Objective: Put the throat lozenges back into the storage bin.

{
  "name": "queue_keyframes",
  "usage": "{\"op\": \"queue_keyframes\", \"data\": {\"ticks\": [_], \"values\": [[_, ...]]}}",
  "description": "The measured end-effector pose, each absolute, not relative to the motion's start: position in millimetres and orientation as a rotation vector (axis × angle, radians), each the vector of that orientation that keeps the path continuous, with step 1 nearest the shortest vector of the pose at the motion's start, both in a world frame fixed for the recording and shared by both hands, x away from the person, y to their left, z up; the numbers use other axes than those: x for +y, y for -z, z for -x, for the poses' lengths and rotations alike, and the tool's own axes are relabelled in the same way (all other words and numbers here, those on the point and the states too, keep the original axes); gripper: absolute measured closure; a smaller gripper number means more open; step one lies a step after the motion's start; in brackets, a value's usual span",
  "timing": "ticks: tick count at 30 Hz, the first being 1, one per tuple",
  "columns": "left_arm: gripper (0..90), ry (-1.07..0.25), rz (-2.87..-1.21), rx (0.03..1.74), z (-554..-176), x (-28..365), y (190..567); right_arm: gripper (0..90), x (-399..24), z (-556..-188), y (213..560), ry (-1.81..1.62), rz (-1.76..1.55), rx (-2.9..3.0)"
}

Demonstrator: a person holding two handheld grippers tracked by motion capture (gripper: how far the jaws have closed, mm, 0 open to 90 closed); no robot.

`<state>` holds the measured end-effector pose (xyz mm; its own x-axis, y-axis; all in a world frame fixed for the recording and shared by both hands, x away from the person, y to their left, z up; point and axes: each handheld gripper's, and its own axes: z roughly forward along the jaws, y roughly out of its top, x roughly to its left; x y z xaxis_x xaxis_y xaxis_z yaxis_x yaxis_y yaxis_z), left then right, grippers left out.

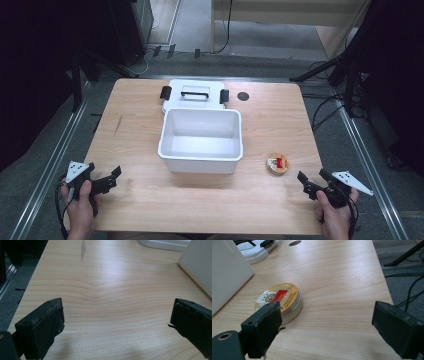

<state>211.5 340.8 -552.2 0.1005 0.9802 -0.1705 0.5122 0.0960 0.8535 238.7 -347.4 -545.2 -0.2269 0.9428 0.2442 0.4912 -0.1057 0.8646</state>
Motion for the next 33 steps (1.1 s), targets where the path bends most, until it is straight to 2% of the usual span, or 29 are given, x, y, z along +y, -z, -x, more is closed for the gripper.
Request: {"op": "queue_keyframes", "data": {"ticks": [13,33], "values": [[0.0,-0.683,-1.537,1.525,-210.9,341.3,552.3,12.5,-334.2,-245.8,542.2,-1.166,-1.578,1.843],[0.0,-0.672,-1.534,1.524,-211.0,342.0,552.5,12.4,-293.3,-277.5,502.1,-0.835,-1.506,2.135]]}}
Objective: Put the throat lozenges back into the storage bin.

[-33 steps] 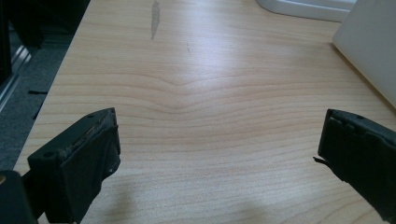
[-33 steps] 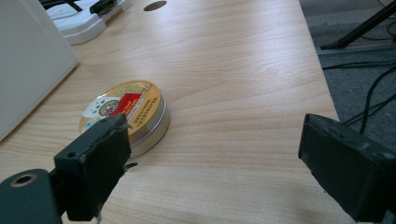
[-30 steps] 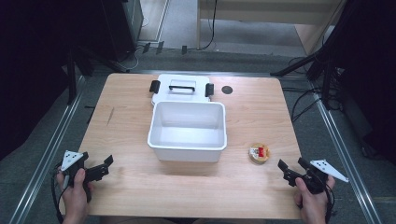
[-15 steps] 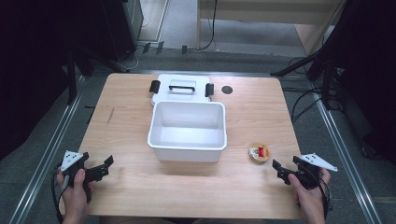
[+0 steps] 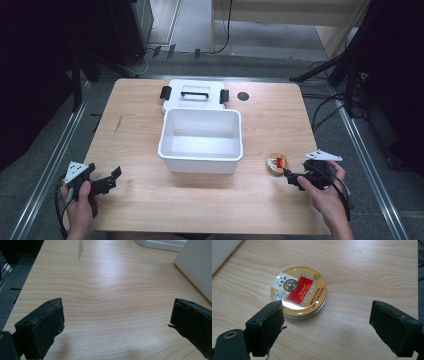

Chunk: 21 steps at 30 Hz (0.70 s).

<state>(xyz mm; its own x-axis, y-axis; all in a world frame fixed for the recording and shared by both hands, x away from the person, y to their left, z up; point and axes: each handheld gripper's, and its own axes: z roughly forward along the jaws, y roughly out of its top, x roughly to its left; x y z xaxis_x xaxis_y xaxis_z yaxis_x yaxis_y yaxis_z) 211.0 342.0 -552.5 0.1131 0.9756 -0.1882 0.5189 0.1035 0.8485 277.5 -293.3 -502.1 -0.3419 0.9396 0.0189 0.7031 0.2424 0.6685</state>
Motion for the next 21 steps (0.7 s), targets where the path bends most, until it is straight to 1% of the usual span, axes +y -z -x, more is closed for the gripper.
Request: {"op": "queue_keyframes", "data": {"ticks": [5,12,14,19,21], "values": [[0.0,-0.666,-1.541,1.523,-211.5,342.2,552.6,12.4,-282.9,-286.0,493.6,-0.756,-1.485,2.194],[0.0,-0.658,-1.543,1.523,-211.6,342.7,552.5,11.4,-273.0,-294.4,491.4,-0.678,-1.471,2.264],[0.0,-0.657,-1.544,1.522,-211.7,342.7,552.6,9.9,-270.1,-296.8,491.3,-0.654,-1.475,2.275],[0.0,-0.657,-1.545,1.523,-212.1,342.5,552.7,2.8,-262.0,-305.5,491.6,-0.584,-1.507,2.379],[0.0,-0.657,-1.545,1.523,-212.1,342.5,552.7,2.5,-260.5,-306.4,492.1,-0.567,-1.508,2.393]]}}
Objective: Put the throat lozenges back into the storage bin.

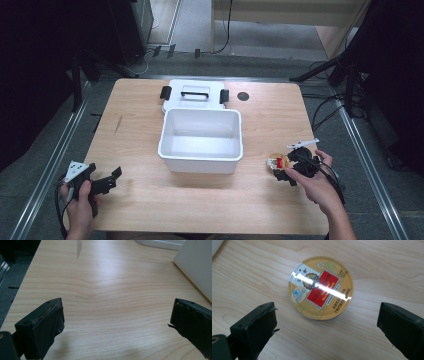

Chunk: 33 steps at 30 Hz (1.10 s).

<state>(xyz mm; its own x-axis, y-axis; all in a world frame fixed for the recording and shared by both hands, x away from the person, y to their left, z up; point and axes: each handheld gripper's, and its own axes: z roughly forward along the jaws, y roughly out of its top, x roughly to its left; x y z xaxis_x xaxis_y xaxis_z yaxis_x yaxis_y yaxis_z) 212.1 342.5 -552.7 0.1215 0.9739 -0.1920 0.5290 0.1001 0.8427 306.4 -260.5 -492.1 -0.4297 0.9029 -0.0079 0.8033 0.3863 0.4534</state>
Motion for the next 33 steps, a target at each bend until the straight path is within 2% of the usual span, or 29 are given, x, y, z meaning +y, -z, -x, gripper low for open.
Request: {"op": "queue_keyframes", "data": {"ticks": [2,33], "values": [[0.0,-0.655,-1.544,1.523,-212.2,342.4,552.7,0.0,-254.4,-310.9,494.5,-0.491,-1.514,2.443],[0.0,-0.643,-1.55,1.513,-212.9,342.7,553.0,1.3,-228.8,-349.8,504.3,-0.185,-1.58,2.511]]}}
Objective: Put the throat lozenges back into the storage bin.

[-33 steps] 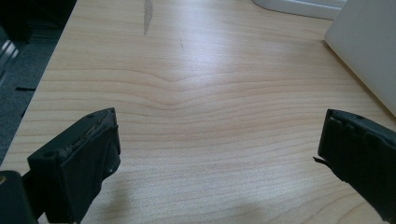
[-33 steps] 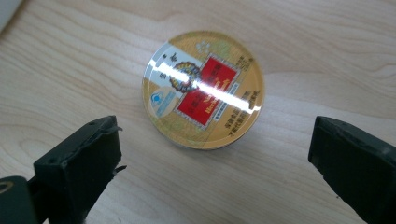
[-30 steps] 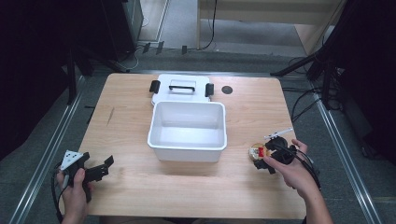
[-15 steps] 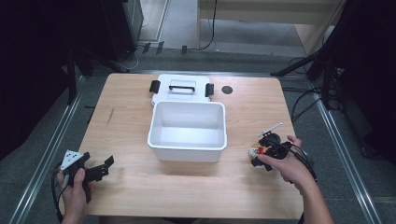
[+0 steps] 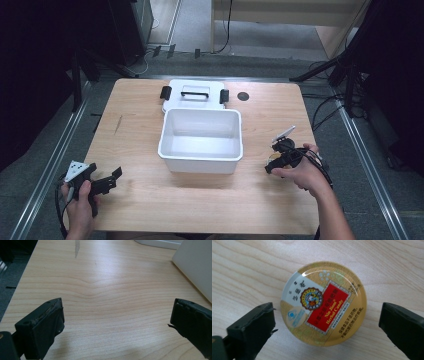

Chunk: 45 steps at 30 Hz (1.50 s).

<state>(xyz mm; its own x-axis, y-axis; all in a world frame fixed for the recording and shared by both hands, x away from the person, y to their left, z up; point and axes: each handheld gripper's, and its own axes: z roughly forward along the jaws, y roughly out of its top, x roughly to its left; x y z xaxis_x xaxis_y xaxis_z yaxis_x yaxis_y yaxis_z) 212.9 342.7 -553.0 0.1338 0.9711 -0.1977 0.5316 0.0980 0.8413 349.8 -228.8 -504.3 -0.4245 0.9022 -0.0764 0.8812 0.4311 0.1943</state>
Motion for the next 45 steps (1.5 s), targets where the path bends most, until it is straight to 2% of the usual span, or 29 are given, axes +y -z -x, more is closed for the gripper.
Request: {"op": "queue_keyframes", "data": {"ticks": [11,26,45], "values": [[0.0,-0.637,-1.553,1.515,-213.1,342.7,552.9,20.2,-224.8,-354.6,507.2,-0.179,-1.612,2.507],[0.0,-0.636,-1.556,1.518,-213.3,342.7,552.9,20.6,-227.5,-354.6,493.3,-0.241,-1.579,2.521],[0.0,-0.636,-1.556,1.518,-213.3,342.6,552.9,20.7,-215.4,-355.2,457.6,-0.355,-1.471,2.507]]}}
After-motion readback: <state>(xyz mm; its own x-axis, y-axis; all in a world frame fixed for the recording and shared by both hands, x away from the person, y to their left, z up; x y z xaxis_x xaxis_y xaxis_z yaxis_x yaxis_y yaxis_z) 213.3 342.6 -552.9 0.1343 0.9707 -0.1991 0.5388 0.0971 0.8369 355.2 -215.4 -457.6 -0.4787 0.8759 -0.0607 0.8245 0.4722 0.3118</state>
